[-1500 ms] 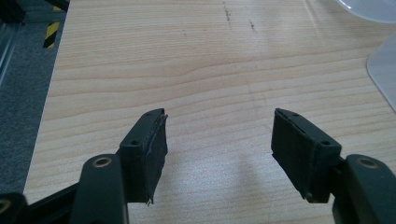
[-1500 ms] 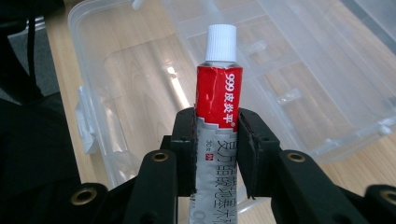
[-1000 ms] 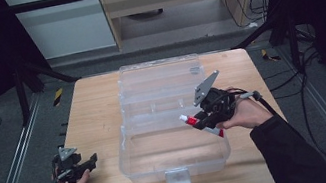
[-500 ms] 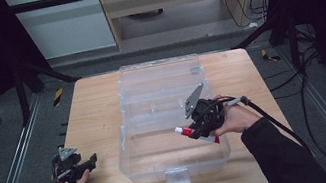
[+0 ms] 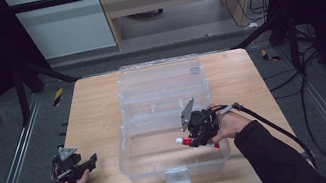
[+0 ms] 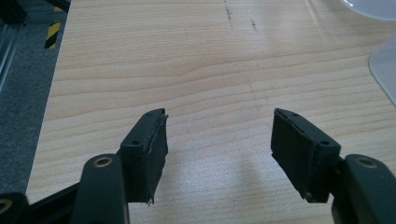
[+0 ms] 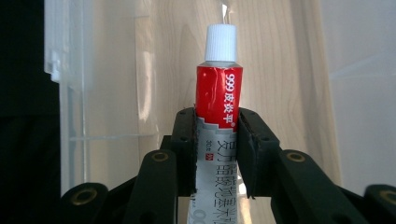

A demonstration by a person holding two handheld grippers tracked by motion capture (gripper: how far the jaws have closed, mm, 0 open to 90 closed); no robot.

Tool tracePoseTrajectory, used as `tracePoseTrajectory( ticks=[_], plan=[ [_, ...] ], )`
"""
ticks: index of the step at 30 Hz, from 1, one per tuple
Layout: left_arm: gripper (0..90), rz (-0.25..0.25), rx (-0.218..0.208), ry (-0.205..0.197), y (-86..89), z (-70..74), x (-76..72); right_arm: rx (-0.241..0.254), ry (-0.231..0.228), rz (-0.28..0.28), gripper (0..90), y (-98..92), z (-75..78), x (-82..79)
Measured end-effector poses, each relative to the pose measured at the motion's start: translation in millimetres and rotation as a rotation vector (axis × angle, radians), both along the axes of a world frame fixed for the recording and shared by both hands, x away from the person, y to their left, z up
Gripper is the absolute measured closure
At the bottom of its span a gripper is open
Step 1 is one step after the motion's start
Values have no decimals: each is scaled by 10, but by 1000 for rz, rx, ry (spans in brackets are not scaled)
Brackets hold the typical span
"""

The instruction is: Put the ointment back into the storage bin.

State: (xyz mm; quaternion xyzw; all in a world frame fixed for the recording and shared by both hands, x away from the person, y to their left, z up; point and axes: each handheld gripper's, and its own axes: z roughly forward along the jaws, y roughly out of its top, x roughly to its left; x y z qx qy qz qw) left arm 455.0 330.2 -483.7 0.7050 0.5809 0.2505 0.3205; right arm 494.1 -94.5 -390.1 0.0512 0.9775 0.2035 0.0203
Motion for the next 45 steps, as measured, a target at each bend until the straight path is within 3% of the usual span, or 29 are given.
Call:
tracePoseTrajectory(
  ticks=[8,24,45],
  plan=[
    [360,0,1,0,0,1,-1,-60,7,28,698,43,-148,-13],
    [361,-1,4,1,1,-2,-1,-127,20,79,697,118,-386,-29],
    [361,-2,4,3,2,-7,2,-205,54,73,693,164,-561,-33]
  ],
)
